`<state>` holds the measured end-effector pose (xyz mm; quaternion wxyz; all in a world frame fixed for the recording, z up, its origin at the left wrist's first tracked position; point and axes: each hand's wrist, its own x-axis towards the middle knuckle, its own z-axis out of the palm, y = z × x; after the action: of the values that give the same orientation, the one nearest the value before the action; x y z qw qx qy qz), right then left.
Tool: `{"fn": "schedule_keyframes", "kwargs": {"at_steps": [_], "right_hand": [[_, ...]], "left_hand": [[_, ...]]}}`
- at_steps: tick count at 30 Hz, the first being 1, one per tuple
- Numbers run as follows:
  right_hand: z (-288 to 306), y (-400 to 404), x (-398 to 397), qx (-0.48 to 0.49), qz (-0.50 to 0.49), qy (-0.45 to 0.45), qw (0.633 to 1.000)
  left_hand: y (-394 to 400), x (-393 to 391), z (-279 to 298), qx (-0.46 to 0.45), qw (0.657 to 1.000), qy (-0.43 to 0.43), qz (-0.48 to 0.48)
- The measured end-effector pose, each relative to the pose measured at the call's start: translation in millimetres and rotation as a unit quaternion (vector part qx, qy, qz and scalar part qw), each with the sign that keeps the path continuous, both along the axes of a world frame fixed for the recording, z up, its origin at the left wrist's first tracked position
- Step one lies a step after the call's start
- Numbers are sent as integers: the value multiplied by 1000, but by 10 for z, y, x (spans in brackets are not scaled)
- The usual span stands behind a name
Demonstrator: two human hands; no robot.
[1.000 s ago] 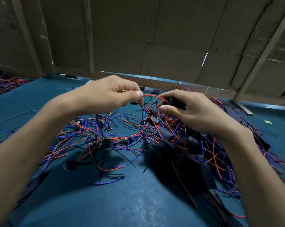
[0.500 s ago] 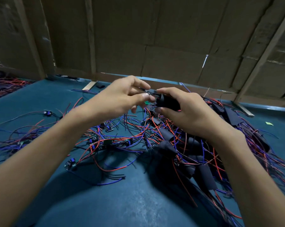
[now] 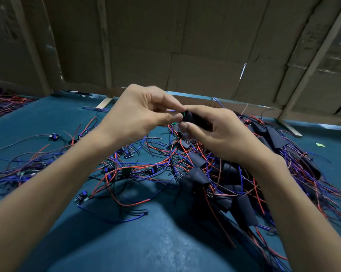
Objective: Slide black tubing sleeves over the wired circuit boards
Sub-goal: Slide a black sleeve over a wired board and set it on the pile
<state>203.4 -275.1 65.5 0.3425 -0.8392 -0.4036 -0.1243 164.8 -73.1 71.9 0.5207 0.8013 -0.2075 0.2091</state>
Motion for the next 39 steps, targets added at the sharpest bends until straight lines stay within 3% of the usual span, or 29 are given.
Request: {"fn": "schedule_keyframes", "kwargs": {"at_steps": [8, 11, 15, 17, 20, 24, 27, 31, 34, 37, 39], "right_hand": [[39, 3, -15, 78, -8, -74, 994], [109, -33, -11, 114, -25, -116, 986], [290, -338, 101, 135, -118, -191, 965], [362, -553, 175, 109, -188, -209, 953], [389, -786, 293, 70, -307, -181, 932], [214, -739, 520, -97, -406, -1, 909], [22, -611, 620, -230, -428, 136, 863], [33, -588, 688, -274, -451, 133, 839], [139, -598, 573, -274, -461, 125, 835], [304, -527, 387, -228, -463, 56, 855], [394, -435, 261, -153, -425, -19, 892]], "left_hand": [[-20, -55, 84, 65, 996, -14, -56], [-3, -22, 88, -38, 995, -10, -88], [355, 245, -18, -179, 983, 23, 36], [634, 423, -225, -106, 982, 82, 130], [891, 705, -624, 98, 951, 132, 262], [833, 1015, -951, 236, 909, 175, 296], [874, 1284, -938, 342, 873, 161, 309], [959, 1601, -851, 421, 841, 174, 291], [982, 1692, -833, 487, 800, 255, 242], [1040, 1735, -784, 517, 773, 297, 215], [1076, 1736, -758, 531, 765, 295, 216]]}}
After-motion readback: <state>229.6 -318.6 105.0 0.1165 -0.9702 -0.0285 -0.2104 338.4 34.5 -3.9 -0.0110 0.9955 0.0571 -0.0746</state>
